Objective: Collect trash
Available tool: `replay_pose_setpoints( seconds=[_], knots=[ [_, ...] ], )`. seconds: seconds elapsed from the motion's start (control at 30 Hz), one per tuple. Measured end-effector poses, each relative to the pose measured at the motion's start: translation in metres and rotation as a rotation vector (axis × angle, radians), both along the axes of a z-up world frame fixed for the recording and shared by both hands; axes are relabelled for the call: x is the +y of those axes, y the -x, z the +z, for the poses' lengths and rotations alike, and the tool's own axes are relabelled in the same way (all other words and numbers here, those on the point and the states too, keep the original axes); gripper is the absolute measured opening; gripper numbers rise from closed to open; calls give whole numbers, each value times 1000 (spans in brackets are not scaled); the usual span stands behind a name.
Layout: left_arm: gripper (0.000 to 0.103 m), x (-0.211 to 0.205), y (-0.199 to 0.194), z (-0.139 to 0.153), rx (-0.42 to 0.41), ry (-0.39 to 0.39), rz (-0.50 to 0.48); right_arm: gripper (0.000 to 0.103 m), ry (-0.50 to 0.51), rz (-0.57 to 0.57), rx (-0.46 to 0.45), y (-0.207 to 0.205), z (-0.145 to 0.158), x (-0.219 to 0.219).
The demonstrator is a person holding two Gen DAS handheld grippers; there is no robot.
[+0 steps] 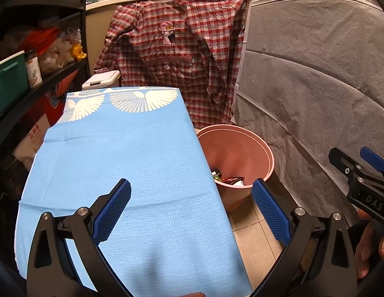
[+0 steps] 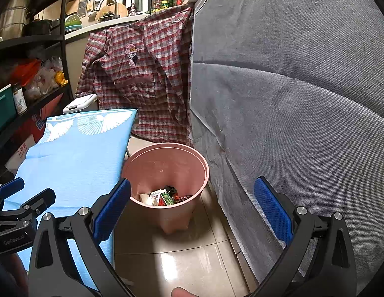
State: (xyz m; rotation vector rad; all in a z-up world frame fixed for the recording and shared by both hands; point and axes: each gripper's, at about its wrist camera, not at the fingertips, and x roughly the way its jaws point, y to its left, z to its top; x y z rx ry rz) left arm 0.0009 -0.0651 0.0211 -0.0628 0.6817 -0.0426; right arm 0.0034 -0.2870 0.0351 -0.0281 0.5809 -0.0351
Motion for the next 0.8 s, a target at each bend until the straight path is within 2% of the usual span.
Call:
replay_pose_setpoints(
  seconds=[0.8],
  knots=[
    [95, 0, 0, 1, 2, 9, -3, 98, 2, 0, 0, 0, 0, 0]
  ],
)
